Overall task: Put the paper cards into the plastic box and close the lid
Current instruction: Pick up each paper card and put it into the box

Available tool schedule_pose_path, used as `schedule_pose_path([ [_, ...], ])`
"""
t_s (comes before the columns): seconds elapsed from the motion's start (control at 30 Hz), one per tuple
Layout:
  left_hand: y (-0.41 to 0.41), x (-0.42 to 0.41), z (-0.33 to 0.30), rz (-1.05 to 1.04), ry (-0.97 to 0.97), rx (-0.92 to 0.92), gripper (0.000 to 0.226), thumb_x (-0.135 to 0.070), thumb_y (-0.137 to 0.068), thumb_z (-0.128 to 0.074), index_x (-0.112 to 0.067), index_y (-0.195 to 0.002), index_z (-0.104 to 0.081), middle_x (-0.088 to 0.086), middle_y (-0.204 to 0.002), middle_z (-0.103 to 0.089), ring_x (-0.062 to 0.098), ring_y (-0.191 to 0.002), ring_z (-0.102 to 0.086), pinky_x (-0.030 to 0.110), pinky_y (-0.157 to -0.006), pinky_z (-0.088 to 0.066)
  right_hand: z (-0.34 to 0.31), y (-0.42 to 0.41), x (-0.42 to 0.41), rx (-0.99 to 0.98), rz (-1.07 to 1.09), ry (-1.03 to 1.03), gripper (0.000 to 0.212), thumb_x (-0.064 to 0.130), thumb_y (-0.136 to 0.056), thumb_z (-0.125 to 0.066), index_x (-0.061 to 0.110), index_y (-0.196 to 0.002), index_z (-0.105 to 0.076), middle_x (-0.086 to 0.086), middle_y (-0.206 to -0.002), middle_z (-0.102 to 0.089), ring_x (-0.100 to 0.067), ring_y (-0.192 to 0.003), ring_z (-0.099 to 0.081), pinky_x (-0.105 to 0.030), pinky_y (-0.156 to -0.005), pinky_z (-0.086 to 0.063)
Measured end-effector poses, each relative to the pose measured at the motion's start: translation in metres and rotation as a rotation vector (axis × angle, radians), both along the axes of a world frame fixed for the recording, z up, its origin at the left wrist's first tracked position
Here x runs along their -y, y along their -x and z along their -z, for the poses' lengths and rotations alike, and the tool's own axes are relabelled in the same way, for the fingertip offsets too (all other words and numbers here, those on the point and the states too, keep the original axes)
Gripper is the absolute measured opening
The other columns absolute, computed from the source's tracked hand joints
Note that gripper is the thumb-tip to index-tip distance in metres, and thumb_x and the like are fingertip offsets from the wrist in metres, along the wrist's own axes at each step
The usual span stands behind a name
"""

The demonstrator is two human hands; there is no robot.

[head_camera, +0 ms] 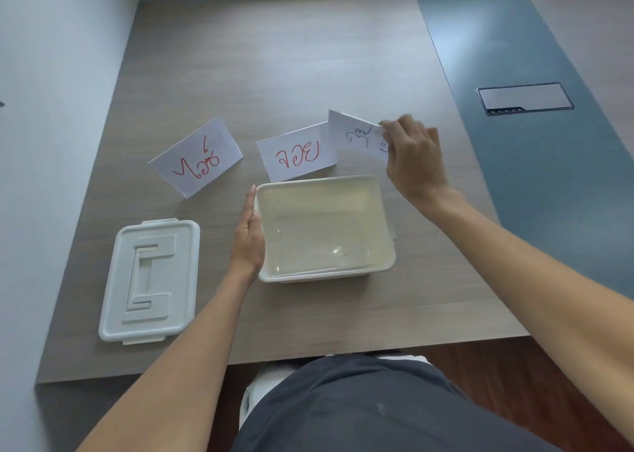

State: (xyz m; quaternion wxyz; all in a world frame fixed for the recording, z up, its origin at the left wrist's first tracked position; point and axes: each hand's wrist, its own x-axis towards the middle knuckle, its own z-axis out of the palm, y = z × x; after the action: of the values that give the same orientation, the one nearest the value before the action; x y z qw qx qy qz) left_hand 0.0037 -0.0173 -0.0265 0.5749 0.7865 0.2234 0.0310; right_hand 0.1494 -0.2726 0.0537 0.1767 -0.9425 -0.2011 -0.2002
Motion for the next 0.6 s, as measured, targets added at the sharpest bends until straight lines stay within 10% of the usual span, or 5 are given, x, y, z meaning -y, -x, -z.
schedule_pose_path([
  [0.43, -0.001, 0.0, -0.001, -0.027, 0.07, 0.016, 0.049, -0.025, -0.106, -0.026, -0.035, -0.154, -0.029, -0.021, -0.158, -0.029, -0.008, -0.141, -0.024, 0.017, -0.115, -0.018, 0.01, 0.119, -0.028, -0.026, -0.315, -0.048, 0.03, -0.004, -0.087, -0.058, 0.011, -0.11, -0.069, -0.004, -0.093, -0.067, -0.029, -0.082, -0.062, -0.038, -0.075, -0.041],
  [0.6, -0.002, 0.0, 0.002, -0.02, 0.064, 0.022, 0.049, -0.027, -0.106, -0.025, -0.036, -0.153, -0.03, -0.025, -0.156, -0.027, -0.023, -0.131, -0.023, -0.005, -0.102, -0.017, 0.037, 0.136, -0.021, -0.274, -0.438, 0.145, 0.039, -0.005, -0.081, -0.058, 0.01, -0.116, -0.067, -0.006, -0.101, -0.067, -0.029, -0.088, -0.063, -0.036, -0.08, -0.041],
])
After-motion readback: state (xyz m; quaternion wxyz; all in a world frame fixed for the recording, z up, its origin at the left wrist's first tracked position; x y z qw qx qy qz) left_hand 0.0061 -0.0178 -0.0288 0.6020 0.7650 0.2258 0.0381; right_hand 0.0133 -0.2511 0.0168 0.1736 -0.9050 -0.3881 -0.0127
